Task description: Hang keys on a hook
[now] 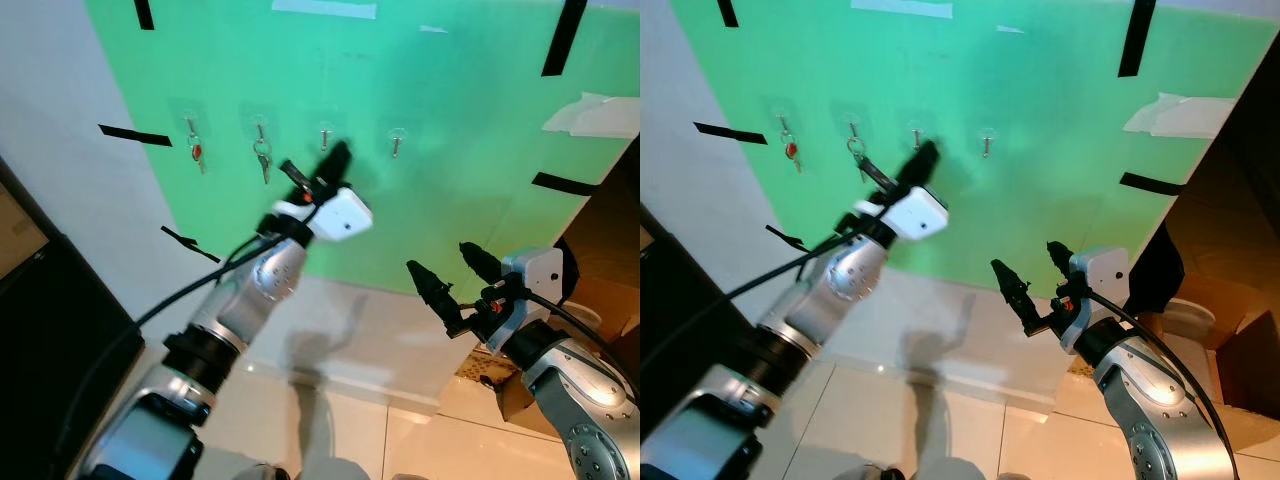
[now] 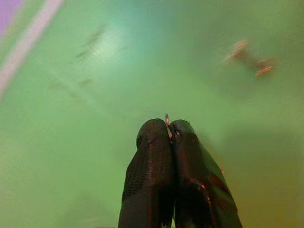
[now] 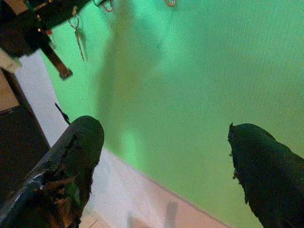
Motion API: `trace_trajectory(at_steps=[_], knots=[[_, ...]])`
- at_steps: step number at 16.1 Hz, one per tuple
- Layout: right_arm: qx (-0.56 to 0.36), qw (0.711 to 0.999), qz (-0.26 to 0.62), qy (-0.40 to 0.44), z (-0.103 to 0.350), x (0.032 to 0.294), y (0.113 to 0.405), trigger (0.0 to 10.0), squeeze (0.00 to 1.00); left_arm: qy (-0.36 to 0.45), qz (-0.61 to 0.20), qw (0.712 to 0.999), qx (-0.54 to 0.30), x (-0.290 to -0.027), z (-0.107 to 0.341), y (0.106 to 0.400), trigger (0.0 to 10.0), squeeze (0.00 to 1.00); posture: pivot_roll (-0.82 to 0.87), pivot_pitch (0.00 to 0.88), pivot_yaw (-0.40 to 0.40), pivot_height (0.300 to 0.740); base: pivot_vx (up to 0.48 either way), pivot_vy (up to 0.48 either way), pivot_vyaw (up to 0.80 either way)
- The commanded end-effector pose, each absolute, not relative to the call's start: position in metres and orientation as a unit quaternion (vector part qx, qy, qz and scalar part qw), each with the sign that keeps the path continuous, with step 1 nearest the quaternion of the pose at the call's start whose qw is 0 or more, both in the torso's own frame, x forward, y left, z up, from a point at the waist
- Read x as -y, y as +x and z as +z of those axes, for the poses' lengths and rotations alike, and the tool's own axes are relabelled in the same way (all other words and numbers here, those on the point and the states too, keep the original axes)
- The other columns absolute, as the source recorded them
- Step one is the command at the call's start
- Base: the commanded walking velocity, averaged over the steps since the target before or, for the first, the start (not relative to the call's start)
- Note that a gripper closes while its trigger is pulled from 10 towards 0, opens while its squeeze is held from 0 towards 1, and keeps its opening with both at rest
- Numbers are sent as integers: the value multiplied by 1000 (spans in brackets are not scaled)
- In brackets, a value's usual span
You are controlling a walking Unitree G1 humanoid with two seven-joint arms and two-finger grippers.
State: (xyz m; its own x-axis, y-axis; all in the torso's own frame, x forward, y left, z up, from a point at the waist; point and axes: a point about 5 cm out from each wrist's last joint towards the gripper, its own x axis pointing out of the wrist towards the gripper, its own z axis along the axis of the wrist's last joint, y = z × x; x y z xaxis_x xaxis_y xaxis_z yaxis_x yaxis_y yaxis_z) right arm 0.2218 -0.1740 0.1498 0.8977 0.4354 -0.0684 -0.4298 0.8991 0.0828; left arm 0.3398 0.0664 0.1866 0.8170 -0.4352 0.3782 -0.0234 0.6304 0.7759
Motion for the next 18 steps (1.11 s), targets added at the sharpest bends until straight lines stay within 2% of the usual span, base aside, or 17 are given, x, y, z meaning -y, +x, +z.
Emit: trace_trajectory(at_steps=[1,4,10,18], knots=[[-29,974,223,30,157,175,221,10000,0,421,-89,853,296,-72,199,343,10000,0,-246,0,30,740,0,0,0],[-29,973,227,31,157,174,221,10000,0,428,-74,849,301,-76,200,343,10000,0,-244,0,28,740,0,0,0],[-32,971,235,29,156,173,220,10000,0,427,-107,851,285,-70,188,345,10000,0,-249,0,30,740,0,0,0],[-16,952,300,55,162,160,211,10000,0,439,-141,843,277,-66,178,347,10000,0,-248,0,33,740,0,0,0]])
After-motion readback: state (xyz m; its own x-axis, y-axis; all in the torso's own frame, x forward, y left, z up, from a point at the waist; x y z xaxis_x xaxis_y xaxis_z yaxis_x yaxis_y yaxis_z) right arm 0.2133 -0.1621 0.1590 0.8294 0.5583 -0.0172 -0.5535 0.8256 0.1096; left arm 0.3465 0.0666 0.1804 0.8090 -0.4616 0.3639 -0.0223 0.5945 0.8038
